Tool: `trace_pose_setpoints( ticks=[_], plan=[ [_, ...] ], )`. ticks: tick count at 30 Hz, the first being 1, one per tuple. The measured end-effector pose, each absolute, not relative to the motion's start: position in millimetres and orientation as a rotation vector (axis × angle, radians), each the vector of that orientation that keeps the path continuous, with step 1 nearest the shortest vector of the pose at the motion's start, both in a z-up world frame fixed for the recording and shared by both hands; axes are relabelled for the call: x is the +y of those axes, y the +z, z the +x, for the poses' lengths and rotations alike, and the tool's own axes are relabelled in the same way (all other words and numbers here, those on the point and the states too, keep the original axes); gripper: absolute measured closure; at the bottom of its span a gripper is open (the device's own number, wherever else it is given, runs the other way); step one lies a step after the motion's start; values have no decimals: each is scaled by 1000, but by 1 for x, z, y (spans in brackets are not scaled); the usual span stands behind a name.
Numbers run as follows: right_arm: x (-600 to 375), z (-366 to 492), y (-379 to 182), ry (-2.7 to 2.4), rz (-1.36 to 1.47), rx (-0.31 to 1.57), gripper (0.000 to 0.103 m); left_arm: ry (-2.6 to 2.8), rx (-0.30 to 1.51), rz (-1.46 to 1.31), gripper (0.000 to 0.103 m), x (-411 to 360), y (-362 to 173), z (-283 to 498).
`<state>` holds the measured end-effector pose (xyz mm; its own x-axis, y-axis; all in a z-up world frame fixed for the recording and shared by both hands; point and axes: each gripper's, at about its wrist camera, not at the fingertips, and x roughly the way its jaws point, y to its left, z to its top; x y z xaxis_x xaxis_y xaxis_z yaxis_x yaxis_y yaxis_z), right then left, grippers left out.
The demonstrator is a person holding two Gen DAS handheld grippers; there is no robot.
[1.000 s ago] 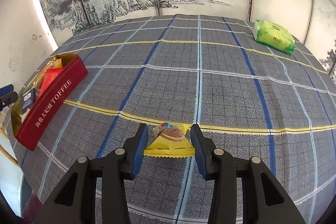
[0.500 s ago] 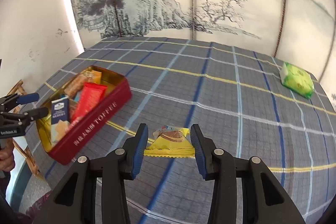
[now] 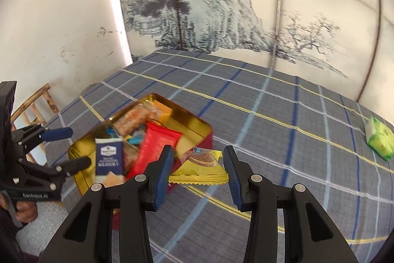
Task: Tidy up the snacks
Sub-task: 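Carry the yellow-wrapped candy into the tin and open the right gripper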
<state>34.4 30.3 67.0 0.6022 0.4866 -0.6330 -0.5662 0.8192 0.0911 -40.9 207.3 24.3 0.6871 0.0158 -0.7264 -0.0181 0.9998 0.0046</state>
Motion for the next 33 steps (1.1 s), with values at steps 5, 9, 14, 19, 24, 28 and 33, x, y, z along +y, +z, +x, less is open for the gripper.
trace_pose_setpoints(
  ticks=[5,9,14,19,24,28,33],
  plan=[
    [68,45,65,668,-134,708,60,24,814,-4,22,214,23,-42],
    [91,51,61,699,-138,723,60,25,814,-10,21,221,24,-42],
    [116,61,55,727,-147,743,60,33,813,-25,19,230,24,-41],
    [137,70,47,747,-161,761,60,52,821,-39,19,240,20,-38],
    [150,77,40,751,-167,776,60,64,817,-41,18,246,19,-36],
    [155,80,35,749,-174,786,60,74,821,-35,18,249,15,-33],
    [159,83,31,745,-177,794,60,83,819,-28,18,250,12,-33]
  ],
)
